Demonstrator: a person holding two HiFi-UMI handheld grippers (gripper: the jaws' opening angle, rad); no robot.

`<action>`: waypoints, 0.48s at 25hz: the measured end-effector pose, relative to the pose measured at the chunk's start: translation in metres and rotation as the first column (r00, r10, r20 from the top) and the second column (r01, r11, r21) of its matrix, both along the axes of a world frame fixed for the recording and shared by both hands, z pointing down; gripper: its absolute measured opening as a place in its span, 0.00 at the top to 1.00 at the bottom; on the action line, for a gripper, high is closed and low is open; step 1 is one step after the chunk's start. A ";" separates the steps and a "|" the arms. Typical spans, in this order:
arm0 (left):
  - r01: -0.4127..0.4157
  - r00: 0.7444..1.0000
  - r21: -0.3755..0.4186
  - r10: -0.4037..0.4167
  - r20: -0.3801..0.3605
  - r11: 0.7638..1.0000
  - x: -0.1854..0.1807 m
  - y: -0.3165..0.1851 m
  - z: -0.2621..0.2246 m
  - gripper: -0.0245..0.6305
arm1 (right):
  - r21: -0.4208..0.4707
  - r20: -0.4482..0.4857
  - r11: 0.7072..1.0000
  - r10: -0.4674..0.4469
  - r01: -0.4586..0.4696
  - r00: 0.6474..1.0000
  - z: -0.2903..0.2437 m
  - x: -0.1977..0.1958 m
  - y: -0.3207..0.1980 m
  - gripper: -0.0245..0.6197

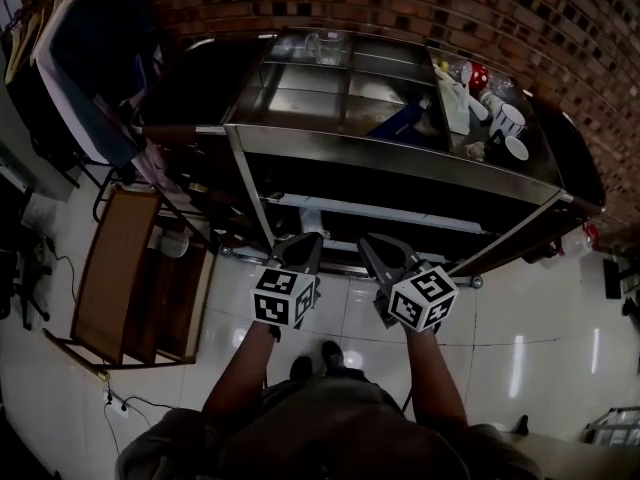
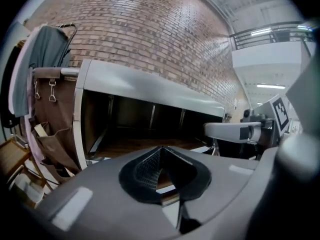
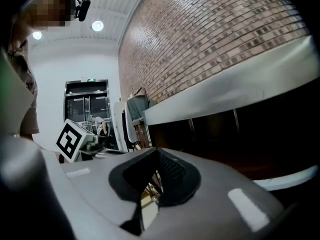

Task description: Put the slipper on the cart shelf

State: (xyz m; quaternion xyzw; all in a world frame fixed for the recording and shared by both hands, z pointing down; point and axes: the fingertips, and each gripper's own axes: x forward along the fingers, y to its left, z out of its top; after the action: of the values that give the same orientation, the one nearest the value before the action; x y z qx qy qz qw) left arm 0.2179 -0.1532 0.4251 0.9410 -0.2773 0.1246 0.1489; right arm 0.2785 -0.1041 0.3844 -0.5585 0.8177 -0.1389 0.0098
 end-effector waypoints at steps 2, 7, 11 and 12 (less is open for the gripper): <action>-0.009 1.000 0.014 0.009 -0.012 1.000 -0.002 0.002 -0.009 0.95 | 0.021 -0.004 1.000 -0.002 0.002 1.000 -0.009 -0.006 0.001 0.96; -0.023 1.000 0.044 0.024 -0.011 0.999 -0.006 0.004 -0.023 0.95 | 0.045 -0.026 0.999 0.002 -0.001 1.000 -0.021 -0.014 0.002 0.96; -0.029 1.000 0.045 0.029 -0.011 0.999 -0.010 0.006 -0.025 0.95 | 0.045 -0.042 0.999 -0.006 0.008 0.999 -0.022 -0.018 0.001 0.96; -0.029 1.000 0.045 0.030 -0.011 0.999 -0.011 0.006 -0.025 0.95 | 0.044 -0.045 0.999 -0.008 0.010 0.999 -0.022 -0.019 0.001 0.96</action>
State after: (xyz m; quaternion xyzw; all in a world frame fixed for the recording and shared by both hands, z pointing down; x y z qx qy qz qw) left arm 0.2074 -0.1474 0.3998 0.9487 -0.2654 0.1152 0.1275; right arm 0.2595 -0.1032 0.3628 -0.5575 0.8231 -0.1083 0.0033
